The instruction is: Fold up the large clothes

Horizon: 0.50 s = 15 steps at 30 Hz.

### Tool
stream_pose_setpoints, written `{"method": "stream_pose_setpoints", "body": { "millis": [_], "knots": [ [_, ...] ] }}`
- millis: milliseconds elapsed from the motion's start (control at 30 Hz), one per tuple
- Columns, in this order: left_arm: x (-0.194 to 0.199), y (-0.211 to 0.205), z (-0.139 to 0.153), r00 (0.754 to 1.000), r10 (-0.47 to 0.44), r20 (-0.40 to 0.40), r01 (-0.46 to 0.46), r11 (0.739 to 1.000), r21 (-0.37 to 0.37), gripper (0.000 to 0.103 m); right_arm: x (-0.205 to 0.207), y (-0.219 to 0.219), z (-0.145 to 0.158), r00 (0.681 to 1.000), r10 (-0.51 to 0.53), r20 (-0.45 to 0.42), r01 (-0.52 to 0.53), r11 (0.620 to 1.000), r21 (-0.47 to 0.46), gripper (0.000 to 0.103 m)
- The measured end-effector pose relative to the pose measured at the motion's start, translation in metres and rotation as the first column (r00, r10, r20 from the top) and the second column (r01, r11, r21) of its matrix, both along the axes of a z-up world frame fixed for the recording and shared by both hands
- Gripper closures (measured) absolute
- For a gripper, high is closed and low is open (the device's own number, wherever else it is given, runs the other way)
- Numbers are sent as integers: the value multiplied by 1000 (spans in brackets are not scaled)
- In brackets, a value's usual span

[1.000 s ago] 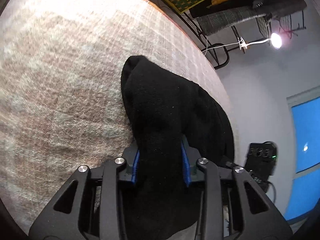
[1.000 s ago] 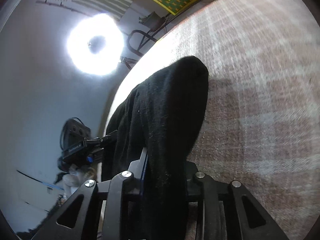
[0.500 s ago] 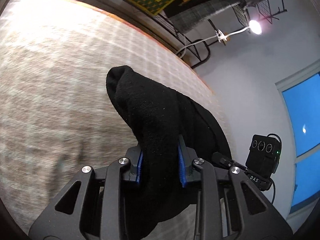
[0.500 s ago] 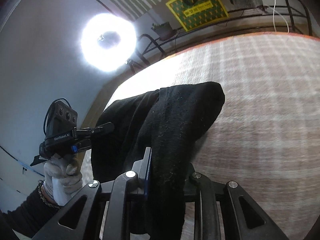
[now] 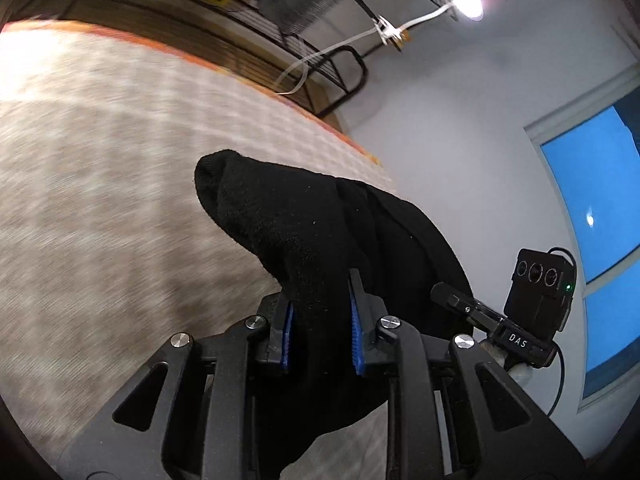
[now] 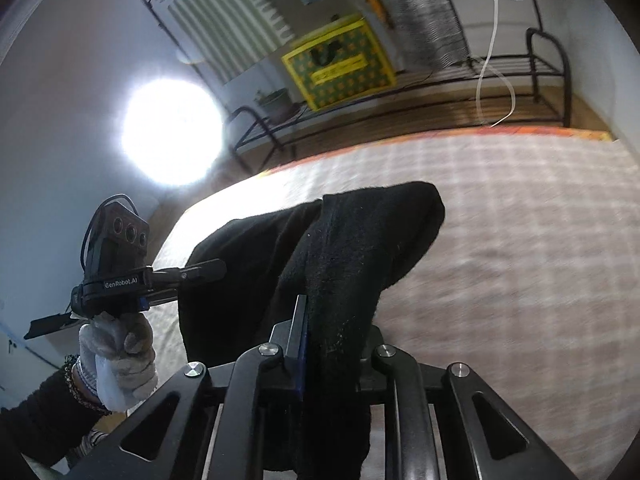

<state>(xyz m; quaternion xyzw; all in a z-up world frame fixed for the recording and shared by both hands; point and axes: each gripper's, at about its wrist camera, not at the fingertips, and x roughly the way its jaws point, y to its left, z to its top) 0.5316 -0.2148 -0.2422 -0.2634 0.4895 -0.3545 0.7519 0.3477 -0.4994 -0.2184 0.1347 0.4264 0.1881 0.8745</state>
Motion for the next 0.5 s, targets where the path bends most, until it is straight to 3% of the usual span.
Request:
{"method": "stream_pose_setpoints", "body": {
  "millis": [167,500],
  "knots": [
    [36,-62,-10,999,-23,-23,23,1000,-7,83,17,-51,1,998,-56,-2,56,998,-37,90],
    [98,-164,1,997,-40,61,41,999,-18,84,66,-137,22,988,-130,80,136,987,-83,91]
  ]
}}
